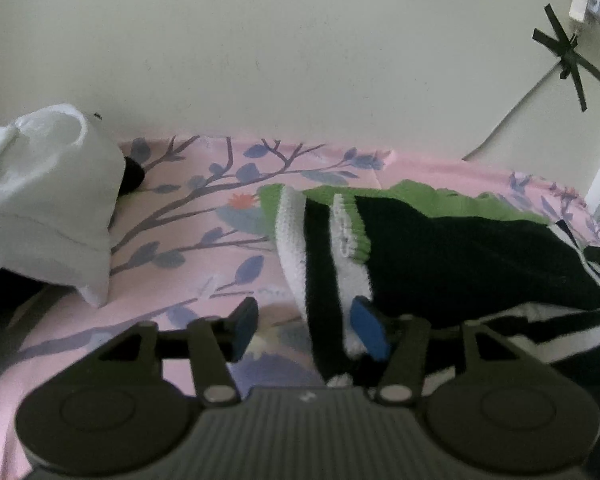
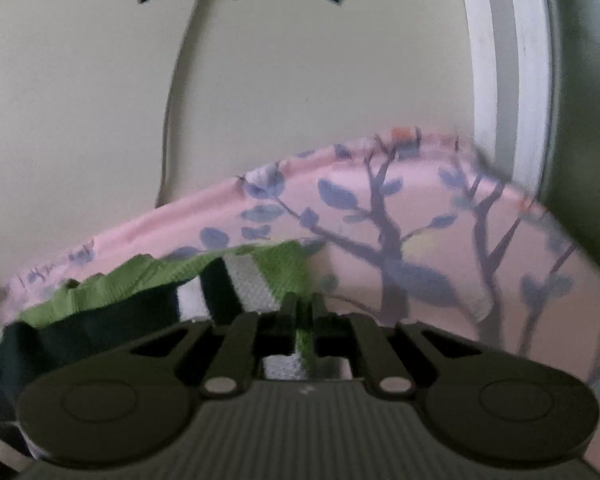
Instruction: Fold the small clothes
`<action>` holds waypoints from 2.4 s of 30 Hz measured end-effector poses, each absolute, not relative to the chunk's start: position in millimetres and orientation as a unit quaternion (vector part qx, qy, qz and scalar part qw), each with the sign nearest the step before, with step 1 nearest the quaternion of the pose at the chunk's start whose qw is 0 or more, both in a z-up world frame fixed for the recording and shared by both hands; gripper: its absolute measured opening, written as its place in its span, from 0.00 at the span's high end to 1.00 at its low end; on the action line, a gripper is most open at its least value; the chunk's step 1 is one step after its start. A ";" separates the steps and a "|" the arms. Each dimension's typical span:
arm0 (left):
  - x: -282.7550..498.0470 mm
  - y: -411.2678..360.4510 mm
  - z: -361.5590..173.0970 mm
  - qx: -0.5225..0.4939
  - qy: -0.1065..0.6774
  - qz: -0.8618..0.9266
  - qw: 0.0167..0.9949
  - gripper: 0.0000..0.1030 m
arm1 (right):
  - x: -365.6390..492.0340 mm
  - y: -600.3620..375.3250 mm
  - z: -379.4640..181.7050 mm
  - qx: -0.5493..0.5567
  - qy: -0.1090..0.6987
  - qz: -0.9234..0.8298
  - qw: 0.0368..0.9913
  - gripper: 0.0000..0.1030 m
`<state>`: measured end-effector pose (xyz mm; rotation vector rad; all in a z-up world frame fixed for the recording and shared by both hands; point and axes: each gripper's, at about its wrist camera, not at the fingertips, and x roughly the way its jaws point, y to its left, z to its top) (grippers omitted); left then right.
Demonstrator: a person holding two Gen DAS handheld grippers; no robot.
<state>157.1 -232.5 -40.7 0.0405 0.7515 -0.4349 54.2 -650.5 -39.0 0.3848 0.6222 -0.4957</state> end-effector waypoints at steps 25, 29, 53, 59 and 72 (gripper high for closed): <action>160.3 -167.1 -39.7 -0.021 0.349 -0.199 0.915 0.48 | 150.7 -397.6 1.5 0.004 0.310 0.056 0.949 1.00; 158.4 -169.0 -40.1 -0.008 0.347 -0.194 0.918 0.48 | 154.1 -387.9 -22.2 0.044 0.398 0.131 0.907 0.74; 74.5 -139.7 -24.8 -0.055 0.393 -0.306 0.865 0.42 | -199.8 -551.0 -1.3 0.227 0.282 -0.086 0.928 0.50; -17.0 -129.8 -16.8 -0.030 0.403 -0.366 0.838 0.42 | -214.6 -546.3 -24.2 0.222 0.290 -0.051 0.929 0.50; -85.6 -165.9 -23.3 0.091 0.440 -0.371 0.812 0.90 | -272.3 -513.2 -43.0 0.246 0.304 -0.005 0.920 0.91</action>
